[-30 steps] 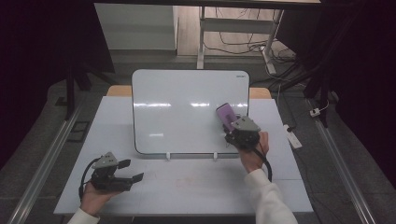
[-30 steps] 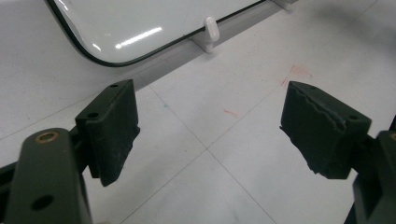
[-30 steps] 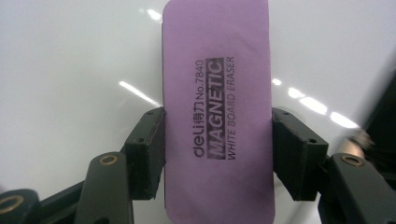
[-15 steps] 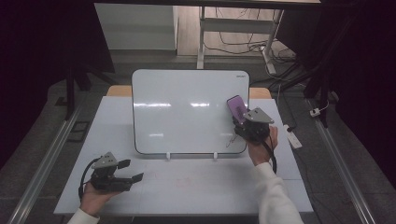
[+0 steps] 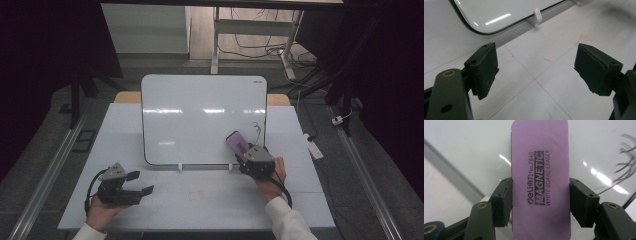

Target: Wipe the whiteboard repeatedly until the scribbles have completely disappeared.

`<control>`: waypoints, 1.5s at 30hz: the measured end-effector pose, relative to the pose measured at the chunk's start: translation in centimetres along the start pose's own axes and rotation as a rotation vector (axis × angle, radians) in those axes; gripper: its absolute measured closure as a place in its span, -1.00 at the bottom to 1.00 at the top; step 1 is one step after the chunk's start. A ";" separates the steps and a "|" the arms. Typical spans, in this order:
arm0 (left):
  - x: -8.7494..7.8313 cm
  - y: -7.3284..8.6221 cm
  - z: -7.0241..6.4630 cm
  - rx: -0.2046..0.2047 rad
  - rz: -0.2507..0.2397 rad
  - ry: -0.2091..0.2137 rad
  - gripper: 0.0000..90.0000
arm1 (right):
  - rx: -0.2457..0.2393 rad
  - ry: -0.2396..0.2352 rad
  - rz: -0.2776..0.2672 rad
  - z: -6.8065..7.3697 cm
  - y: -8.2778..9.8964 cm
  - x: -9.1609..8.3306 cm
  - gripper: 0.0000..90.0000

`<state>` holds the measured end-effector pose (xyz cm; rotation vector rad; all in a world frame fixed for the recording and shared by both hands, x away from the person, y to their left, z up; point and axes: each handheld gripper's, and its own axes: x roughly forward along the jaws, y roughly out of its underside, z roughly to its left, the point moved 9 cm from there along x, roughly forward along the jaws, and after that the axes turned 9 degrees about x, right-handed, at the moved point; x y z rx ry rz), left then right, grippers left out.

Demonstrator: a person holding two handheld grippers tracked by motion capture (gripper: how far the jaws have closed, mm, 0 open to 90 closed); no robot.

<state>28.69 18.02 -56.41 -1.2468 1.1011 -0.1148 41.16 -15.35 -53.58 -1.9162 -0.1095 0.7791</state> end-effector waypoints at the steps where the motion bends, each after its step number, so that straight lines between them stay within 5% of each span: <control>1: 0.0 0.0 0.0 -0.002 0.000 0.001 -0.56 | -0.001 -0.003 0.001 0.0 0.1 0.0 -0.09; 6: 0.0 0.0 0.0 -0.001 0.000 0.000 -0.56 | 0.006 0.019 -0.012 -1.3 -0.7 -0.1 -0.10; 17: 0.0 0.0 0.0 0.000 -0.001 0.003 -0.56 | 0.177 0.128 -0.075 -7.5 -4.9 -0.1 -0.10; 21: 0.0 0.1 -0.1 0.002 -0.001 0.005 -0.56 | 0.202 0.127 -0.087 -8.4 -5.3 -0.1 -0.10; 32: 0.0 0.0 -0.1 0.001 -0.002 0.005 -0.56 | 0.183 0.138 -0.094 -7.7 -4.5 -0.4 -0.10; 45: 0.3 -0.1 -0.3 0.006 0.005 0.008 -0.56 | 0.096 0.048 -0.028 -2.2 0.9 -0.8 -0.09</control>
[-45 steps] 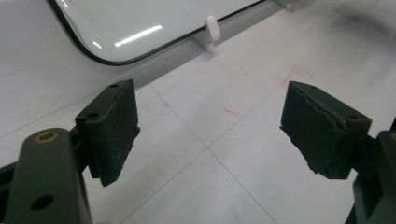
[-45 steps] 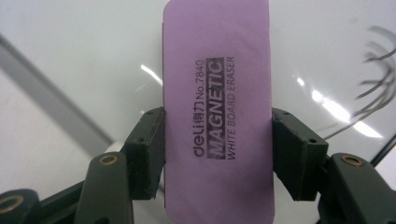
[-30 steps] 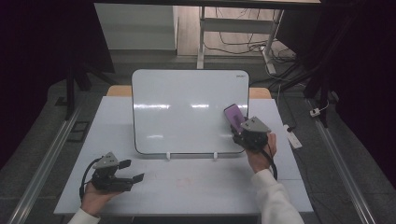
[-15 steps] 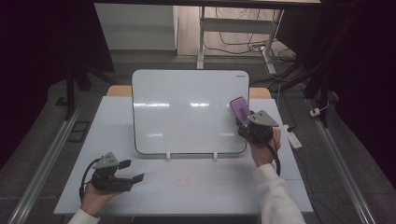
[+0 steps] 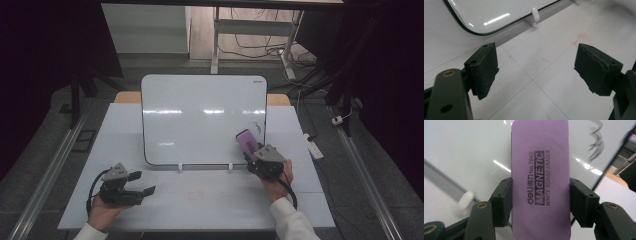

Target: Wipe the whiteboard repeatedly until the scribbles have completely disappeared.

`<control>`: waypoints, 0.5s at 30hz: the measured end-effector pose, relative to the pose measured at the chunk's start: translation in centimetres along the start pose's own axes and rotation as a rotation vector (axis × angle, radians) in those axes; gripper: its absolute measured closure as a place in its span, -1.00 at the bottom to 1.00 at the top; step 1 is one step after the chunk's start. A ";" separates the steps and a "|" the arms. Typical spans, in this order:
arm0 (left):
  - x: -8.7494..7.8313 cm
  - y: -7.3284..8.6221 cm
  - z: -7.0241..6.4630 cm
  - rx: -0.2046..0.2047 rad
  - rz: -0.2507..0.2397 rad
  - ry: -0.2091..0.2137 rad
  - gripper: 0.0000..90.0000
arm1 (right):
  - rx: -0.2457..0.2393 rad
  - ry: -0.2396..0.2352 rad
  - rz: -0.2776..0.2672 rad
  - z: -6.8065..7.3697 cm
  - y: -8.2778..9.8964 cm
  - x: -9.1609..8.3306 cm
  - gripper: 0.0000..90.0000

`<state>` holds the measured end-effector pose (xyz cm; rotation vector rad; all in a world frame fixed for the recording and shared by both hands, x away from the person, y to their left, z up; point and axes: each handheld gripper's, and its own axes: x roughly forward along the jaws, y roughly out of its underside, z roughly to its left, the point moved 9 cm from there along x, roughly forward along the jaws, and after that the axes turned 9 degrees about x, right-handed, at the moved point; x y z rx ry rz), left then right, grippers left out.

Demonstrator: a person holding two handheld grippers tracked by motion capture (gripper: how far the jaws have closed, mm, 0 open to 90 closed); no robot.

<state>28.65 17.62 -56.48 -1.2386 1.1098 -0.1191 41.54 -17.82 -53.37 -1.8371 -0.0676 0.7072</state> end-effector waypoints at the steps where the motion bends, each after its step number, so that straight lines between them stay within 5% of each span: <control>1: 0.0 0.0 0.0 0.001 0.000 0.000 -0.56 | -0.006 0.001 0.002 0.1 0.1 0.0 -0.09; 5: -0.1 0.0 0.0 0.000 -0.003 -0.001 -0.56 | -0.010 0.013 0.000 -0.5 -0.7 0.1 -0.10; 15: -0.3 0.1 0.2 -0.001 -0.009 -0.004 -0.56 | 0.143 0.087 -0.048 -4.8 -4.3 0.4 -0.10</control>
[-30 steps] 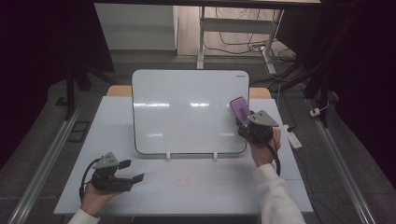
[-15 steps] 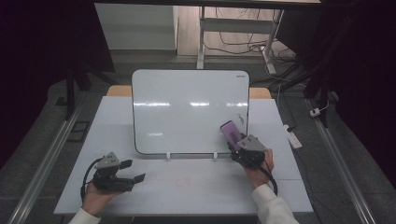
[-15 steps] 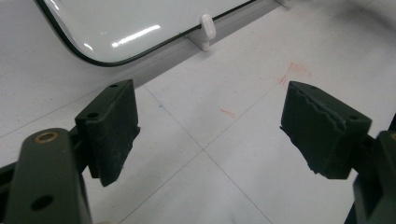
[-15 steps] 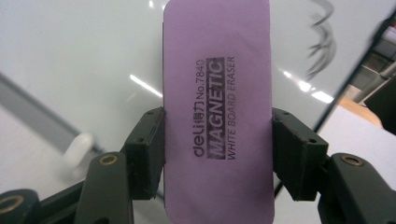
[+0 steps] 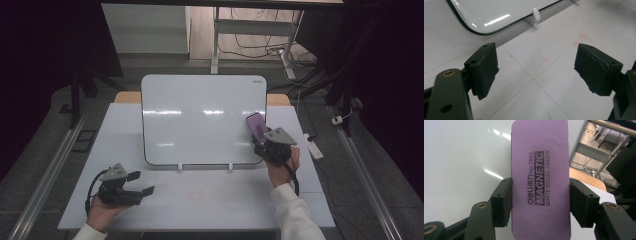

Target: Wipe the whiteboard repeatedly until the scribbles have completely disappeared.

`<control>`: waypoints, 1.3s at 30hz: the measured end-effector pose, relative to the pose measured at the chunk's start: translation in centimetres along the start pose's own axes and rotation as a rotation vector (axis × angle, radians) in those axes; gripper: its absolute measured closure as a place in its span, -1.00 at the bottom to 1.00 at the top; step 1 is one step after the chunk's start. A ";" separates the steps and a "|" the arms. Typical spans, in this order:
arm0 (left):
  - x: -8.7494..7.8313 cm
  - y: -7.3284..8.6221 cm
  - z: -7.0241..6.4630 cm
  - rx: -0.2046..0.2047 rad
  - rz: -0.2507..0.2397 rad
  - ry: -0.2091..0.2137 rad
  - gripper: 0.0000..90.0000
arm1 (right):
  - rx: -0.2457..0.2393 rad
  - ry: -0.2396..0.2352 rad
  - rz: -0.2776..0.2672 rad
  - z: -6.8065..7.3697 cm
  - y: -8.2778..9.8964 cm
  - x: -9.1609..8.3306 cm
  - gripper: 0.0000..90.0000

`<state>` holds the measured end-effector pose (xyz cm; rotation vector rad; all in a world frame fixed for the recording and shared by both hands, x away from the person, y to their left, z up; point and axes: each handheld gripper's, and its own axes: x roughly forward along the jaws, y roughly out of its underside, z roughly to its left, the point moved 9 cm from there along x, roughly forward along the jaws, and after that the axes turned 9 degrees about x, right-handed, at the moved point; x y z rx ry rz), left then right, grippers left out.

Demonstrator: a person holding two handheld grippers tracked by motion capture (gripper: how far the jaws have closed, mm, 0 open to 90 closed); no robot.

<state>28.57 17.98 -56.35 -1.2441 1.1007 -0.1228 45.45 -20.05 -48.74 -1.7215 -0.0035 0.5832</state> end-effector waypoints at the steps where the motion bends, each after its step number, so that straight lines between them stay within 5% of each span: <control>1: 0.0 0.0 0.0 0.000 0.000 0.000 -0.56 | 0.020 -0.007 -0.003 -0.2 0.0 0.0 -0.10; 16: 0.1 -0.1 -0.1 0.000 0.001 0.001 -0.56 | 0.015 -0.053 0.099 0.7 5.0 -1.8 -0.09; 20: 0.2 -0.1 -0.1 0.005 0.003 0.003 -0.56 | 0.033 -0.052 0.115 0.6 4.7 -1.7 -0.09; 30: 0.1 -0.1 -0.1 0.000 0.001 0.001 -0.56 | 0.103 -0.030 0.131 0.2 0.4 -0.2 -0.09; 39: -0.1 -0.1 0.0 0.000 -0.004 -0.004 -0.56 | 0.091 -0.038 0.205 0.4 3.6 -1.5 -0.09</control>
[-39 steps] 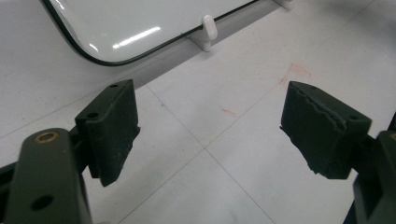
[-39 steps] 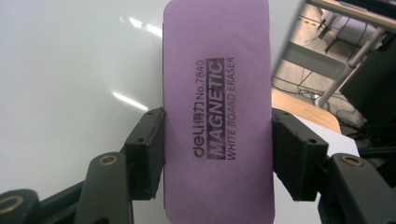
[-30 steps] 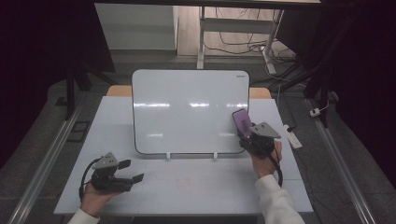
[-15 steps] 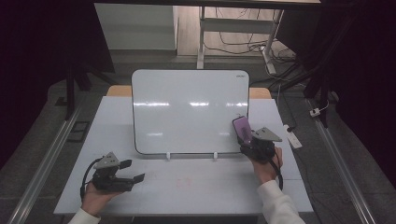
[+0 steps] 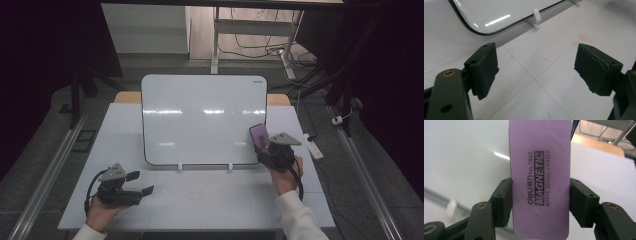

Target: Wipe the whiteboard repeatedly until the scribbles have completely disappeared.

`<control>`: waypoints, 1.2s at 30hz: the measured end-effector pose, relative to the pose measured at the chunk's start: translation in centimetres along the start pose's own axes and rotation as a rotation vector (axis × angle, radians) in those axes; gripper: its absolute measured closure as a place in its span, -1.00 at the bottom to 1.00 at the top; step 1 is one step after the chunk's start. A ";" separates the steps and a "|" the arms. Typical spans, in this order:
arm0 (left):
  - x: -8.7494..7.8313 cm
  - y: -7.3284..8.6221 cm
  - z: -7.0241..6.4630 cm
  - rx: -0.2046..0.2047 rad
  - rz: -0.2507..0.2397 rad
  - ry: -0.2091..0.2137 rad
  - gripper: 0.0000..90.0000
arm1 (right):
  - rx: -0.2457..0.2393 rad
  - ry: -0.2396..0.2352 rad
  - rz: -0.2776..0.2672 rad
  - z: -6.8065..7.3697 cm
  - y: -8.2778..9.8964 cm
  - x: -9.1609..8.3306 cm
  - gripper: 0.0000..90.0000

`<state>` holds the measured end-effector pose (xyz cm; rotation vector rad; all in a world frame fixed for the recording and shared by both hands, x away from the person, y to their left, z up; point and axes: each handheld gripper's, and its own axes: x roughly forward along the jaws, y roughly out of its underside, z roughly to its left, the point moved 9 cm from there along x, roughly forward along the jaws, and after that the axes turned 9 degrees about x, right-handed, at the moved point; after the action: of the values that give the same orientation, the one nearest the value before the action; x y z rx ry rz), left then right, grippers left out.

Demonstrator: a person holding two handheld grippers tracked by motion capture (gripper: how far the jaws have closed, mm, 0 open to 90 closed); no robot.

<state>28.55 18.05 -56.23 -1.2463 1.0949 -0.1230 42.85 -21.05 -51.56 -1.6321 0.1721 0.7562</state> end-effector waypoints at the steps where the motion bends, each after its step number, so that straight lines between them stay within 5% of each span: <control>1: 0.0 0.0 0.0 0.001 -0.001 0.000 -0.56 | 0.000 -0.004 0.009 0.0 0.5 -0.1 -0.09; 8: 0.2 -0.1 -0.1 0.006 0.004 0.003 -0.56 | -0.001 -0.007 0.025 0.0 1.1 0.0 -0.09; 19: 0.2 0.0 0.0 0.006 0.004 0.002 -0.56 | -0.001 0.024 -0.022 0.1 -3.6 0.6 -0.09; 29: 0.1 0.0 0.0 0.004 0.003 0.000 -0.56 | -0.084 -0.016 0.039 2.0 1.4 0.4 -0.09; 36: 0.3 0.0 -0.1 0.007 0.008 0.003 -0.56 | -0.042 0.014 0.004 0.5 -1.5 0.4 -0.09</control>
<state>28.67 17.83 -56.36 -1.2356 1.1006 -0.1230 43.75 -20.10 -50.60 -1.6779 0.1708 0.7560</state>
